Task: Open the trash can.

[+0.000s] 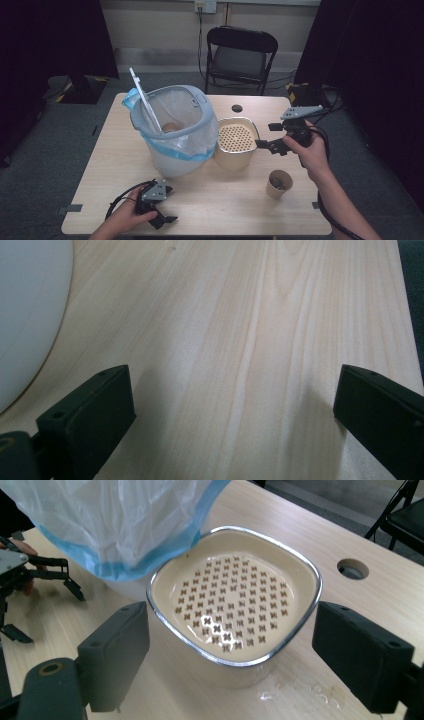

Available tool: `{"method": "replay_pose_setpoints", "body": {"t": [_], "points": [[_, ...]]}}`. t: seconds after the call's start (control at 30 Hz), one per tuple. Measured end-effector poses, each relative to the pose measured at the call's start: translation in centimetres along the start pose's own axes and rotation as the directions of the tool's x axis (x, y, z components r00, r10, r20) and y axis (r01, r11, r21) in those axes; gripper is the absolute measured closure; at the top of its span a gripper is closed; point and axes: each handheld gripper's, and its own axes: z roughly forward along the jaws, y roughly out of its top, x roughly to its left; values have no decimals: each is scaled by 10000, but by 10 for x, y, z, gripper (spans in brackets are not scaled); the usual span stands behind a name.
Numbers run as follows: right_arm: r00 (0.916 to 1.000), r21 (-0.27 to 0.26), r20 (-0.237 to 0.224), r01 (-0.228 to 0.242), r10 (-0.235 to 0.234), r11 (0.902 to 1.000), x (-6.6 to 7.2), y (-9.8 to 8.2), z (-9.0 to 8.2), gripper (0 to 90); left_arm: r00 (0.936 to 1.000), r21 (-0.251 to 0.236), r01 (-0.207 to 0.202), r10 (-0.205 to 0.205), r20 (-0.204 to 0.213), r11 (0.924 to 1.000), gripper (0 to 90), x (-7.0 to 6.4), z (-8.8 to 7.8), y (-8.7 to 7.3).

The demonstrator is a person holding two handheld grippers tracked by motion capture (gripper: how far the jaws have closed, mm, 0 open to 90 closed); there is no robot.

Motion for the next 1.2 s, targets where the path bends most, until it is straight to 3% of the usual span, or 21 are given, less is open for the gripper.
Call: {"method": "replay_pose_setpoints", "body": {"t": [0.43, 1.2], "points": [[9998, 254, 116, -146, 143, 9996, -3, -36, -20, 150, 10000, 63, -7, 8, -39, 10000, 22, 0, 0, 0], [9992, 528, 12, -396, 396, 9978, -6, -84, -32, 149, 10000, 40, -20, 20, -24, 10000, 21, 0, 0, 0]]}}
